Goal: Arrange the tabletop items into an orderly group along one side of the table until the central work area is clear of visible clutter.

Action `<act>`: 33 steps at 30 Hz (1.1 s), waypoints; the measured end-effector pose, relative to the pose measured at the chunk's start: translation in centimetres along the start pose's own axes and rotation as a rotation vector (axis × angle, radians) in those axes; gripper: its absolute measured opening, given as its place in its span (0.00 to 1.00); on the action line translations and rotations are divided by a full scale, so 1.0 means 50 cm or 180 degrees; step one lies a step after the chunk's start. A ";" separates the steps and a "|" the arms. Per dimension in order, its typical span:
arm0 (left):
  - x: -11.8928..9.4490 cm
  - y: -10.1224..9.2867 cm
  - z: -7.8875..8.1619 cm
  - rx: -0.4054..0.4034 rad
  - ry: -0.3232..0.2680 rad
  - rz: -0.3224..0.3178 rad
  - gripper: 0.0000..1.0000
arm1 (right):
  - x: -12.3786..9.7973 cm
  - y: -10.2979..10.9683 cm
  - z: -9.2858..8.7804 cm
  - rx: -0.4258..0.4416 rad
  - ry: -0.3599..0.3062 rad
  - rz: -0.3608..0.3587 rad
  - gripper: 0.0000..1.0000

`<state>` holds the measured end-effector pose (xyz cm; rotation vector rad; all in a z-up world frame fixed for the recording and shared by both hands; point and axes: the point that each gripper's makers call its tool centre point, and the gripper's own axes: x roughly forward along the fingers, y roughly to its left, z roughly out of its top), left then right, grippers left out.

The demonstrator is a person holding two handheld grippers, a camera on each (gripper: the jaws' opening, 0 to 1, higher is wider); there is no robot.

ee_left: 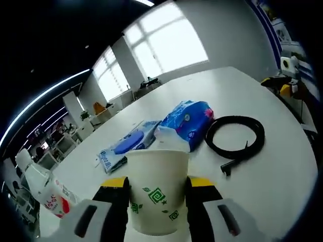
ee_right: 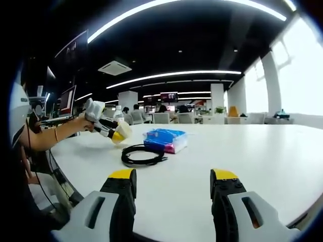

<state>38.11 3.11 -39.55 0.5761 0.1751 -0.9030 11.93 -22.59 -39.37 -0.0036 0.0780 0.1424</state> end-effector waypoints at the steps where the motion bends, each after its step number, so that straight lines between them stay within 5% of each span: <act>1: -0.001 0.002 0.005 -0.0061 -0.0064 0.0044 0.43 | 0.000 0.002 0.002 -0.0005 -0.0007 0.0009 0.56; 14: -0.033 0.025 0.016 -0.0419 -0.0430 0.0651 0.43 | 0.001 0.016 0.005 -0.0042 -0.0002 0.0061 0.56; 19: -0.048 0.052 0.009 -0.0744 -0.0598 0.0913 0.43 | 0.002 0.018 0.005 -0.0054 0.0007 0.0064 0.56; 33: -0.067 0.079 -0.013 -0.1038 -0.0704 0.1344 0.43 | 0.006 0.041 0.010 -0.0120 -0.0039 0.0192 0.57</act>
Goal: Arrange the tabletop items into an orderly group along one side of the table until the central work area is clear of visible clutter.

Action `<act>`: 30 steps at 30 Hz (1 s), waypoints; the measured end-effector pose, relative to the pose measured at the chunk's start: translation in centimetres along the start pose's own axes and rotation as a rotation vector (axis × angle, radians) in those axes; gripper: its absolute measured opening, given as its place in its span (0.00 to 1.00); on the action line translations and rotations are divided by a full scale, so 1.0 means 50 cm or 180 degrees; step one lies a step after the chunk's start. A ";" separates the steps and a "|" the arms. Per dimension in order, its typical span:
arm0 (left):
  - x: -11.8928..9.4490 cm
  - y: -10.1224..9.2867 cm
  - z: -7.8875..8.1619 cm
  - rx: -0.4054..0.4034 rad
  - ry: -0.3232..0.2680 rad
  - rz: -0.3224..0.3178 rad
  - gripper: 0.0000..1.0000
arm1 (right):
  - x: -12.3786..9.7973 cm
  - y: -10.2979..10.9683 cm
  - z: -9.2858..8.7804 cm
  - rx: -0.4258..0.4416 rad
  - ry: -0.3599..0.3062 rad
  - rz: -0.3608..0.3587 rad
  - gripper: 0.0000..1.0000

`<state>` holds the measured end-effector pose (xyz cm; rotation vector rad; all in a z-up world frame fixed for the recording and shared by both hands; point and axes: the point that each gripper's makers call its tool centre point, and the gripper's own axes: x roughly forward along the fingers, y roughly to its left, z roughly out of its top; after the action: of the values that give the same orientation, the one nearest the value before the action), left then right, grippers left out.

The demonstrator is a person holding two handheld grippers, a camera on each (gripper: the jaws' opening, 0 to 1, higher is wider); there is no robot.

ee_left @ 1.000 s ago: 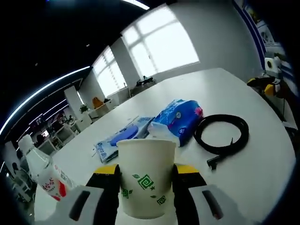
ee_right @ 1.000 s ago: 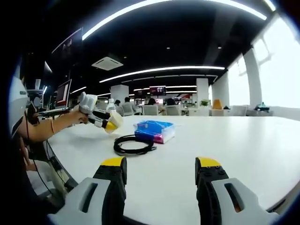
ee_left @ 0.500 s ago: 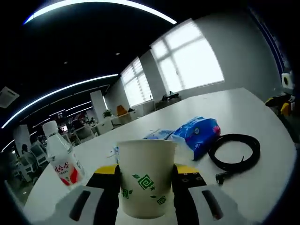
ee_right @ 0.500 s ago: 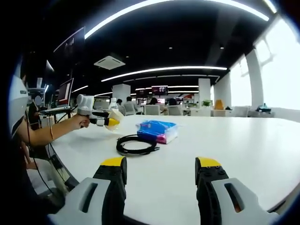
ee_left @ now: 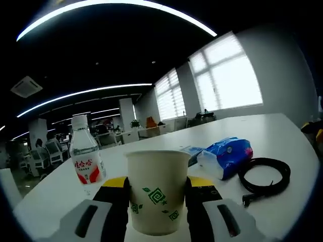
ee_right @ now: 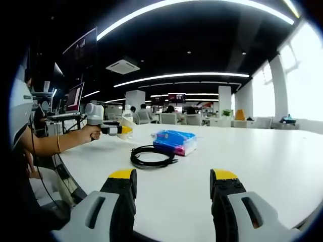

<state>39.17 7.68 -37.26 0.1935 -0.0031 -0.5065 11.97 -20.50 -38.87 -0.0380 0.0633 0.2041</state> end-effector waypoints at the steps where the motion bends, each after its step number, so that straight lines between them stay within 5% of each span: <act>1: 0.000 0.002 0.001 -0.0017 -0.0016 0.0020 0.43 | 0.000 0.001 0.002 0.0001 -0.0012 0.0010 0.57; 13: -0.004 0.029 0.002 -0.0104 -0.0123 0.0315 0.42 | -0.011 0.002 0.049 -0.0108 -0.0227 0.0060 0.62; 30: 0.004 0.025 -0.038 -0.0094 -0.0015 0.0345 0.41 | -0.001 0.024 0.040 -0.0133 -0.0167 0.0145 0.60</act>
<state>40.02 9.01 -38.89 0.1625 -0.0107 -0.3988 11.79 -19.26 -36.92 -0.0728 0.0077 0.2518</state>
